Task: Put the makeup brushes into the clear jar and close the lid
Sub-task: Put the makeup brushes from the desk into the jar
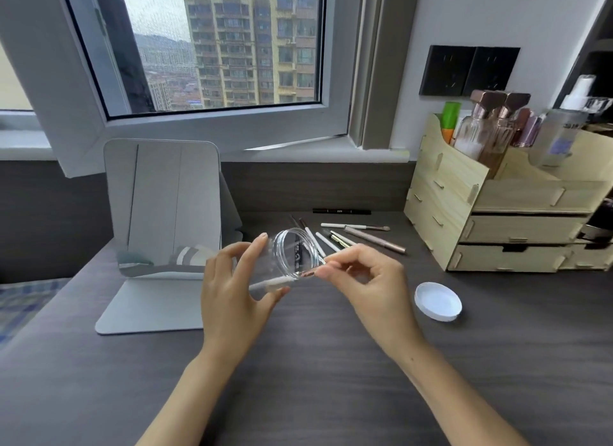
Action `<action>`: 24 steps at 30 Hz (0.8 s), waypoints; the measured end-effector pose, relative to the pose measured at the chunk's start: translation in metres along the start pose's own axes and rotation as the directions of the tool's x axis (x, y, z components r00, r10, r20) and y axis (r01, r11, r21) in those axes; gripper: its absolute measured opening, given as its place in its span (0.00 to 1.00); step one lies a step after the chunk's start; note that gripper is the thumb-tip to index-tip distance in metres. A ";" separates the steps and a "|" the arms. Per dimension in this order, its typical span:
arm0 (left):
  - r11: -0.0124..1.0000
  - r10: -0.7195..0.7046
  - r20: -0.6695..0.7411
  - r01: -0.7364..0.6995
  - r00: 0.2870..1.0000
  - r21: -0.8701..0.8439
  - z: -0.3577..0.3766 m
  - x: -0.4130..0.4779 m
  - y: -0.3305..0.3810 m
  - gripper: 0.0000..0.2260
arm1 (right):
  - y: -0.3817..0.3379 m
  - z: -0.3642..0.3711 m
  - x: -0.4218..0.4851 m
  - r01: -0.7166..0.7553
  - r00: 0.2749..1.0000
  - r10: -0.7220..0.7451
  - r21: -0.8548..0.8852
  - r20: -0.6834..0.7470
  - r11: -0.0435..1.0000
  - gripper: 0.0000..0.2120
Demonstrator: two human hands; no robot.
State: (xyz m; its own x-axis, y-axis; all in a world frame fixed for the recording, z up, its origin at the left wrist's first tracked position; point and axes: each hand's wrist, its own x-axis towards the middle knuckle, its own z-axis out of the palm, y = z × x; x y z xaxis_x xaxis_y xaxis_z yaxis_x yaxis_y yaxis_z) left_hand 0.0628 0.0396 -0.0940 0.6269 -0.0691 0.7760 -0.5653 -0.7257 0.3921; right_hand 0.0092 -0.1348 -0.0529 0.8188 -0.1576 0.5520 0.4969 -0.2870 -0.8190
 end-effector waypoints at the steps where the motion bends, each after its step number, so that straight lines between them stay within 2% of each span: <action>1: 1.000 0.002 -0.001 -0.002 1.000 0.005 0.000 0.000 0.000 0.37 | 0.002 0.001 0.001 0.014 0.999 -0.012 -0.039 0.036 0.999 0.04; 4: 1.000 0.005 -0.001 -0.005 1.000 -0.004 0.001 -0.002 0.000 0.37 | 0.007 0.003 0.003 0.072 0.994 -0.058 -0.164 0.093 0.984 0.01; 7: 1.000 0.027 0.008 -0.027 1.000 -0.005 0.003 -0.002 0.000 0.37 | 0.011 0.007 0.003 0.187 0.980 -0.142 -0.411 0.137 0.892 0.06; 9: 1.000 0.024 0.010 -0.024 1.000 0.005 0.004 -0.002 -0.001 0.37 | 0.013 0.008 0.002 0.229 0.970 -0.162 -0.466 0.180 0.855 0.10; 11: 1.000 0.016 0.005 -0.016 1.000 -0.008 0.003 -0.002 -0.001 0.37 | 0.016 0.002 0.005 0.099 0.991 -0.065 -0.316 0.117 0.943 0.12; 12: 1.000 0.017 0.003 -0.017 1.000 -0.013 0.003 -0.002 -0.002 0.37 | 0.021 -0.004 0.008 0.004 1.000 0.001 -0.252 0.019 0.968 0.13; 13: 1.000 0.020 0.000 -0.020 1.000 -0.015 0.003 -0.002 -0.002 0.37 | 0.028 -0.010 0.012 -0.077 0.994 0.055 -0.266 -0.091 0.961 0.13; 14: 1.000 0.022 -0.002 -0.022 1.000 -0.016 0.003 -0.001 -0.002 0.37 | 0.037 -0.017 0.018 -0.147 0.981 0.085 -0.385 -0.173 0.911 0.13; 15: 1.000 0.023 -0.004 -0.023 1.000 -0.016 0.003 0.000 -0.002 0.37 | 0.048 -0.024 0.023 -0.196 0.976 0.105 -0.556 -0.193 0.808 0.13; 17: 1.000 0.024 -0.007 -0.024 1.000 -0.018 0.003 0.001 -0.002 0.38 | 0.067 -0.029 0.030 -0.217 0.972 0.197 -0.816 -0.130 0.536 0.12; 19: 0.999 0.028 -0.008 -0.028 1.000 -0.016 0.003 0.001 -0.002 0.38 | 0.082 -0.029 0.033 -0.199 0.952 0.291 -0.909 -0.091 0.367 0.16; 21: 0.999 0.034 -0.004 -0.034 0.999 -0.006 0.003 0.000 -0.002 0.38 | 0.093 -0.026 0.033 -0.186 0.947 0.311 -0.932 -0.085 0.312 0.17; 24: 0.999 0.039 -0.001 -0.039 0.999 0.000 0.005 0.000 -0.004 0.38 | 0.101 -0.022 0.034 -0.160 0.965 0.250 -0.939 -0.083 0.305 0.16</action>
State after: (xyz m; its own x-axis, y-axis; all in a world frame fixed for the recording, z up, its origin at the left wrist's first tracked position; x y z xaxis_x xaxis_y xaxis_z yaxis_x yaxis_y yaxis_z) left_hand 0.0672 0.0393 -0.0980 0.6041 -0.0965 0.7910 -0.5890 -0.7228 0.3616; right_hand 0.0805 -0.1902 -0.1136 0.8903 -0.3025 0.3405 -0.2494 -0.9493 -0.1913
